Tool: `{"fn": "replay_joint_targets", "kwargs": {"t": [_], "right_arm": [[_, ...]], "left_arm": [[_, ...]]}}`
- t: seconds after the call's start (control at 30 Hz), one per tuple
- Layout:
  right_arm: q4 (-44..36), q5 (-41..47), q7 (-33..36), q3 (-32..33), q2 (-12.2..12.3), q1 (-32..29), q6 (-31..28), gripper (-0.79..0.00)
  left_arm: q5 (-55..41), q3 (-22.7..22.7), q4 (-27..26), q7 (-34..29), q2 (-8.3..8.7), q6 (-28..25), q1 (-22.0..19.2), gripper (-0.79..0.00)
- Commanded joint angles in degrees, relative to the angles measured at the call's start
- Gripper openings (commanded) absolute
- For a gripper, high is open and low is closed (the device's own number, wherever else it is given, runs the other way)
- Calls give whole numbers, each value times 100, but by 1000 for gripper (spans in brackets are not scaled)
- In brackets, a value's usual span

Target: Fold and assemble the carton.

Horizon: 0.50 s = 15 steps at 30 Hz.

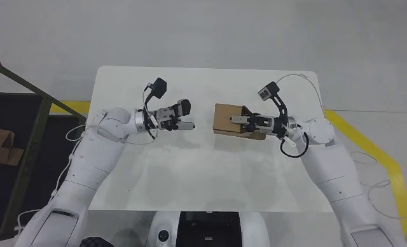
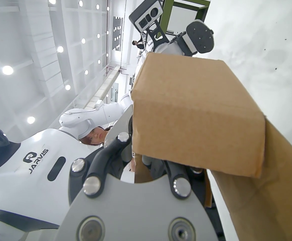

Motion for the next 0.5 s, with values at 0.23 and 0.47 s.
{"fn": "replay_joint_targets", "kwargs": {"t": [0.23,0.47], "right_arm": [[66,197,-7,-62,-28,43,65,-785],[66,197,-7,-62,-28,43,65,-785]], "left_arm": [[997,-60,-454,923,19,-18,190,0],[997,-60,-454,923,19,-18,190,0]]}}
